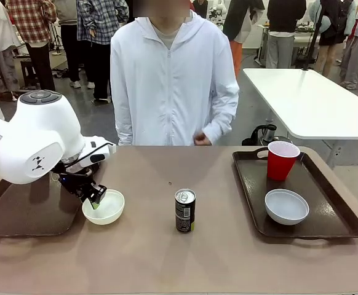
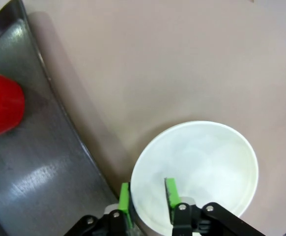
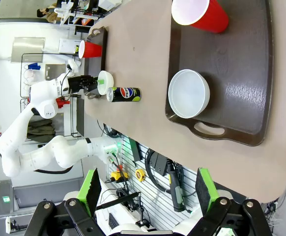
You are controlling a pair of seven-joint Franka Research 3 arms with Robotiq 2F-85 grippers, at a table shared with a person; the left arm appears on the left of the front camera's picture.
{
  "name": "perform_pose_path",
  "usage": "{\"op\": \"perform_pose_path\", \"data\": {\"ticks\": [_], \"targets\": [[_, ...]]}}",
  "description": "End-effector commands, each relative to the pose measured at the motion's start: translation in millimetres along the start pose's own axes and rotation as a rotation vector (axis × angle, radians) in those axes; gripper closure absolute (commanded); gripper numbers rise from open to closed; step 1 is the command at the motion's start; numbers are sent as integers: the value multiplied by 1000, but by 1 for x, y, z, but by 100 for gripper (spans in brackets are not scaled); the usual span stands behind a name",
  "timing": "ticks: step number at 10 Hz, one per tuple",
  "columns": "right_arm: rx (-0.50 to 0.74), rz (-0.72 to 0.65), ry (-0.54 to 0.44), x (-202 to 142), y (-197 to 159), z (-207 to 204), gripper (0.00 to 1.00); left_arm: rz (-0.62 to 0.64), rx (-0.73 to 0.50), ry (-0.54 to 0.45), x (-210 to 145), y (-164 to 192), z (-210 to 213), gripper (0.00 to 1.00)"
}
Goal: Prepare tableware on both trays.
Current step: Pick up a Picnic Bowl from the table and place it on a Handle tray.
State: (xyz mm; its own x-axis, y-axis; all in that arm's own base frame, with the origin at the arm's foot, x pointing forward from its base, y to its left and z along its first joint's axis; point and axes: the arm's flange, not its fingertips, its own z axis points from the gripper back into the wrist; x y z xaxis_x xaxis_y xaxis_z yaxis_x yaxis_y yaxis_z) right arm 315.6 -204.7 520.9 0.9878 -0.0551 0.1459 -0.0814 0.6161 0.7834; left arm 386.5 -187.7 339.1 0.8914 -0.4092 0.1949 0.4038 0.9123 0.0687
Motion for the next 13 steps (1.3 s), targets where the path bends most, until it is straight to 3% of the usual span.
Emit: {"op": "perform_pose_path", "data": {"ticks": [1, 2, 3, 6, 8, 11, 13], "targets": [[18, 5, -8, 0, 2, 0, 0, 29, 29, -27, -19, -1, -6, 79], [18, 5, -8, 0, 2, 0, 0, 33, 37, -31, -18, -1, -5, 92], [18, 5, -8, 0, 2, 0, 0, 41, 42, -33, -18, -1, -4, 98], [18, 5, -8, 0, 2, 0, 0, 71, 74, -24, -22, 4, 17, 100], [18, 5, -8, 0, 2, 0, 0, 123, 101, 13, -33, 11, 59, 100], [18, 5, -8, 0, 2, 0, 0, 161, 89, -18, -48, 45, 123, 100], [18, 5, -8, 0, 2, 0, 0, 206, 69, -58, -51, 83, 141, 100]]}}
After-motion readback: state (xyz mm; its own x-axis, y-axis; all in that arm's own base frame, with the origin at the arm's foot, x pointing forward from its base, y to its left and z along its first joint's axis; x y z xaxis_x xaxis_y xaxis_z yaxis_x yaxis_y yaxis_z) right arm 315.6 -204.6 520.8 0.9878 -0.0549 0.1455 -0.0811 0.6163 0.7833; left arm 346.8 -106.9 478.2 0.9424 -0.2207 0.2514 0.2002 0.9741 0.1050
